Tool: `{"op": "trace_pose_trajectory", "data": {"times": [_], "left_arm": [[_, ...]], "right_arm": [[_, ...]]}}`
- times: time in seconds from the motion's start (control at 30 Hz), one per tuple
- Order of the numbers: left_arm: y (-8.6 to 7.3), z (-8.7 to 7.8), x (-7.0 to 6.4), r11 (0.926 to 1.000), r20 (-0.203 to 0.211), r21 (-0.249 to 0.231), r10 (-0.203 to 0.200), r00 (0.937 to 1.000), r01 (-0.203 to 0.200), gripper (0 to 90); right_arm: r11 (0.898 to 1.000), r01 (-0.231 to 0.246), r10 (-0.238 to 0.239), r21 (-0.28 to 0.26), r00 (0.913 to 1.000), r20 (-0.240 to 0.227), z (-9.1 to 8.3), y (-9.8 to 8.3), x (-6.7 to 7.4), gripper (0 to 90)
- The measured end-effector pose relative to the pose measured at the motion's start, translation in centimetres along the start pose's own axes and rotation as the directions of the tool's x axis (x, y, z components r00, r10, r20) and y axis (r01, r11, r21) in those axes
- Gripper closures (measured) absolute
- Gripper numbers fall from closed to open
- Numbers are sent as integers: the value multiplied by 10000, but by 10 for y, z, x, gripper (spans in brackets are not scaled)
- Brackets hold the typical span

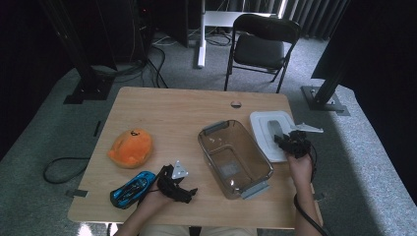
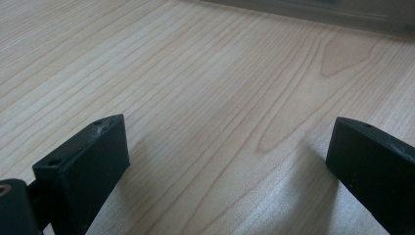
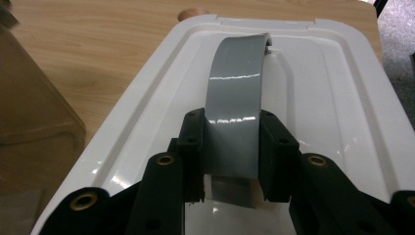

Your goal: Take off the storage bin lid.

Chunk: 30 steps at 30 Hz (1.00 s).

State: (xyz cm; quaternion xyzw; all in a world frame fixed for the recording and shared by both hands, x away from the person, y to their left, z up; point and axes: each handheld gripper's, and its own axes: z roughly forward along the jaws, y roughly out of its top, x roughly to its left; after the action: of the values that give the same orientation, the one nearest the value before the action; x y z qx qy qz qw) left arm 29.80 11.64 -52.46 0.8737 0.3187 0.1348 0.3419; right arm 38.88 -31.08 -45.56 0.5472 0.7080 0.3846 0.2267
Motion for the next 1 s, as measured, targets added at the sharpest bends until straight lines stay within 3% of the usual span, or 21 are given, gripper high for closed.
{"op": "trace_pose_trajectory", "data": {"times": [0.67, 1.0], "left_arm": [[0, 0, 0, 10000, -1, 2, 2, 10000, -2, 29], [0, 0, 0, 10000, -2, 4, 2, 10000, -2, 28]], "right_arm": [[9975, -127, 129, 689, 9999, -28, 33, -23, 0, 677], [9953, 45, -55, 966, 9999, 104, 45, -37, 2, 669]]}}
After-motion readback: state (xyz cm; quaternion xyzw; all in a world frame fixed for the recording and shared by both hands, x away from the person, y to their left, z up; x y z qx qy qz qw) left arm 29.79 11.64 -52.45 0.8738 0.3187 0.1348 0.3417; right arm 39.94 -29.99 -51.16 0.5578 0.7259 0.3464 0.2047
